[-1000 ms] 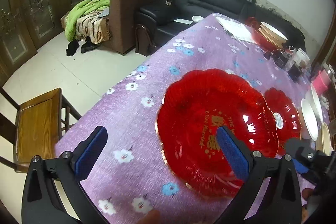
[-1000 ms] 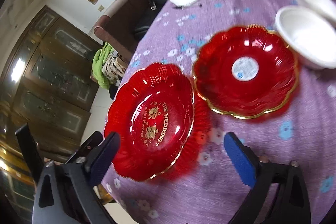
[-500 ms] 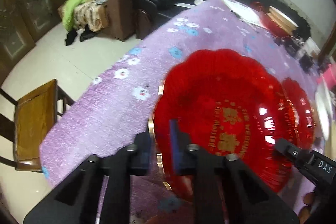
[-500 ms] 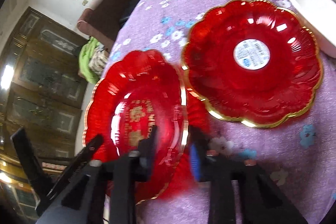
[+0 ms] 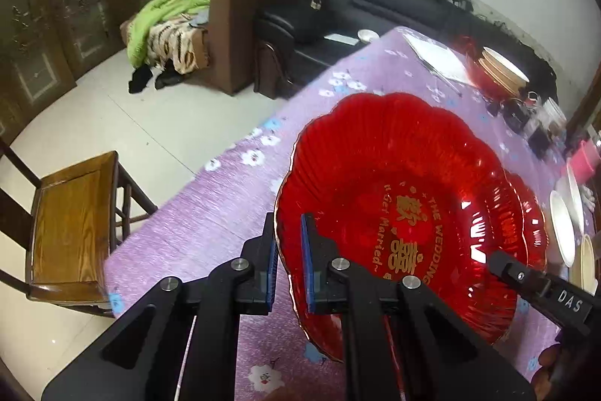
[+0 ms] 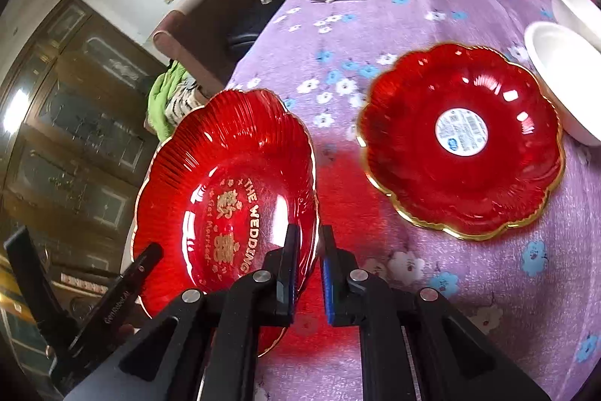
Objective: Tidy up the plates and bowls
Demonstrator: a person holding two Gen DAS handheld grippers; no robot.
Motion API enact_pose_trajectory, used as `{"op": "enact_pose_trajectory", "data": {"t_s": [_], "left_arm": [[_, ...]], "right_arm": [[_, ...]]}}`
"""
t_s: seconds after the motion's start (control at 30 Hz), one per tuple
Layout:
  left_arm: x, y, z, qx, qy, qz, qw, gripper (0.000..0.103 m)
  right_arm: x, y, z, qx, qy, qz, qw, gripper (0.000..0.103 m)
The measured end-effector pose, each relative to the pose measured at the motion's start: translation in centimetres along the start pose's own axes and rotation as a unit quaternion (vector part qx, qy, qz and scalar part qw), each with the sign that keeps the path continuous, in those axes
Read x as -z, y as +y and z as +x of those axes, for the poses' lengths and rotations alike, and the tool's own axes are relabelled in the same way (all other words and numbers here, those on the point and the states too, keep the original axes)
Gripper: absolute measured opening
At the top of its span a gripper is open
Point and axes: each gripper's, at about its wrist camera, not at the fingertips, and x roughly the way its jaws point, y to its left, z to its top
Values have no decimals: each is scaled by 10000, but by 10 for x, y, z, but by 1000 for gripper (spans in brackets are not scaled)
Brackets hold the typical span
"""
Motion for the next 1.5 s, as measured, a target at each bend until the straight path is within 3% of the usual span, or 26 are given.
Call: {"op": "enact_pose_trajectory", "data": {"t_s": [0.1,0.27,0.3,0.33,0.37,0.4,0.43,0.47,0.6,0.67,0.7,0.73,0.8,0.9,0.97,1.1,1.33,1.4,1.47,1.5], "left_arm": [[3,1,9,-89,134,5,9999,9],[15,1,26,-150,471,-36,9988,10],[17,1,26,-186,477,-31,9987,14],[18,1,24,-222,437,-16,9988,23],[17,1,20,-281,387,-12,9989,30],[16,2,17,-312,341,-36,9989,50],[15,4,12,-338,272,-108,9990,63],[14,7,5,-364,167,-211,9990,64],[4,7,-32,-224,-381,-494,9978,64],[-4,-9,-53,223,-641,-429,9968,68],[-8,-22,-61,523,-699,-327,9956,77],[-12,-40,-67,872,-699,-156,9936,83],[-21,-83,-69,1468,-563,317,9871,83],[-31,-139,-52,1894,-276,965,9768,83],[-39,-173,-20,1804,213,1278,9750,83],[-52,-195,37,1703,886,1070,9755,83],[-37,-223,65,1289,1127,1387,9754,83],[-35,-225,72,1104,1162,1420,9768,83],[-27,-230,83,889,1329,1540,9750,80],[-23,-233,87,832,1396,1654,9728,64]], "right_arm": [[2,1,7,6,116,-30,9999,10],[7,-2,23,13,340,-97,9994,19],[7,-3,23,22,332,-116,9994,20],[8,-3,22,15,342,-120,9993,27],[8,-4,20,-6,350,-122,9993,43],[7,-4,16,-46,331,-130,9994,53],[7,-5,9,-124,247,-156,9995,65],[7,-6,0,-183,126,-180,9996,66],[6,-22,-42,-453,-319,-69,9984,66],[5,-43,-68,-526,-590,155,9968,67],[3,-57,-79,-548,-702,354,9954,67],[1,-70,-86,-567,-803,574,9935,68],[-3,-105,-99,-561,-972,1097,9876,69],[-13,-140,-99,-559,-988,1665,9795,69],[-22,-152,-89,-661,-858,1842,9769,69],[-32,-162,-66,-666,-641,1957,9763,69],[-44,-172,-38,-549,-467,2031,9765,65],[-45,-175,-33,-536,-421,2070,9760,58],[-45,-175,-28,-474,-362,1982,9783,37],[-45,-174,-25,-376,-317,1943,9797,31]]}}
